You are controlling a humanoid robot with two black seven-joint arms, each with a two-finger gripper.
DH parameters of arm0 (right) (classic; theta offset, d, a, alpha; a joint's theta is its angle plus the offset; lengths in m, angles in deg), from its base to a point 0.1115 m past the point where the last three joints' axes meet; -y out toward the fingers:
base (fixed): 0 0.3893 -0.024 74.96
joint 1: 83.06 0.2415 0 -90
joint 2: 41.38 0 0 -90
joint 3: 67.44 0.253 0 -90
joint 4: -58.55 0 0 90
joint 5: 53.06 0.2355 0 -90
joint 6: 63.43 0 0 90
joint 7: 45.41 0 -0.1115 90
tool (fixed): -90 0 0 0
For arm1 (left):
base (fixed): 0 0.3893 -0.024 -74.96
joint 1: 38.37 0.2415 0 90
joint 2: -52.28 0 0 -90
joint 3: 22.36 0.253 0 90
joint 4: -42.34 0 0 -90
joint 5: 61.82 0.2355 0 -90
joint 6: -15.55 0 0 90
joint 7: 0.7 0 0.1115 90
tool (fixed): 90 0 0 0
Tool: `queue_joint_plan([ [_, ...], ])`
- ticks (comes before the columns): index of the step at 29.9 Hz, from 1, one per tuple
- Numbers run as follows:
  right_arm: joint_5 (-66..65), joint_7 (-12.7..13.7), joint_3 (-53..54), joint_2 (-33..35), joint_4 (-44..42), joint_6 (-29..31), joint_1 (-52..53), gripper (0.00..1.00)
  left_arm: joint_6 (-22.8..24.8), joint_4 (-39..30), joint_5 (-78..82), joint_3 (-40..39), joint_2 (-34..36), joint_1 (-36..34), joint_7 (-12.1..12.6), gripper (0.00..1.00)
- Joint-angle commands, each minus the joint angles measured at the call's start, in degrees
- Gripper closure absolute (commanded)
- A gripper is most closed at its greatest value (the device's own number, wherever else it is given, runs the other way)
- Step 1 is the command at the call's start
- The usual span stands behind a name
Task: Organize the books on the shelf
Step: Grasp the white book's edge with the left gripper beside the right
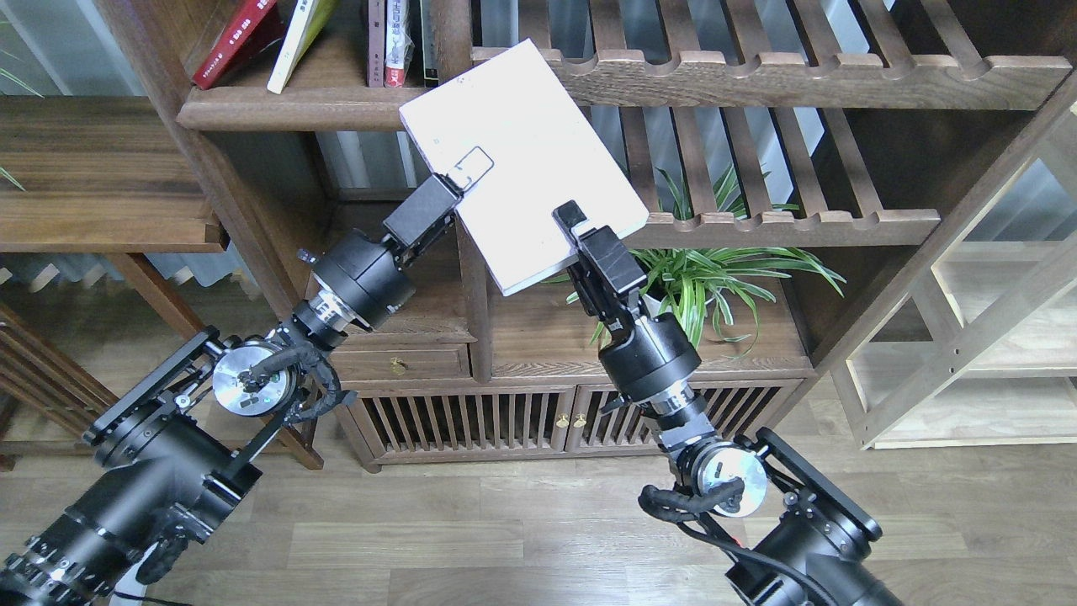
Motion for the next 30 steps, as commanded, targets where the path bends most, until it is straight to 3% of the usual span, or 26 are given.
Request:
queue_joint_plan([
  [1,0.02,-0.01,-0.38,0.00,0.00,0.00,-0.01,0.99,0.00,0.16,-4.39,0.82,-0.19,-0.31,0.56,0.03],
  [5,0.02,-0.01,-0.38,0.00,-0.09,0.00,-0.10,0.99,0.00,0.07,-10.19,0.74,-0.27,-0.57,2.40,0.03],
  [9,0.02,-0.01,-1.00,0.00,-0.09,0.00,-0.10,0.99,0.00,0.07,-16.08,0.12,-0.19,-0.57,6.88,0.03],
  [12,0.02,-0.01,-1.09,0.00,-0.09,0.00,-0.10,0.99,0.00,0.07,-16.97,-0.14,-0.01,-0.66,7.24,0.03],
  [16,-0.07,-0.01,-1.09,0.00,-0.09,0.00,-0.10,0.99,0.00,-0.46,-17.15,-0.58,0.17,-0.13,7.33,0.21],
  [20,-0.07,-0.01,-1.09,0.00,-0.09,0.00,-0.10,0.99,0.00,-0.46,-17.06,-0.41,0.25,-0.13,7.51,0.24],
  [24,-0.07,-0.01,-1.09,0.00,0.00,0.00,-0.10,0.99,0.00,-0.46,-17.06,-0.58,0.34,0.04,7.59,0.45],
  [30,-0.07,-0.01,-1.09,0.00,-0.09,0.00,-0.01,0.99,0.00,-0.90,-17.06,-0.14,0.25,0.66,7.24,0.62],
])
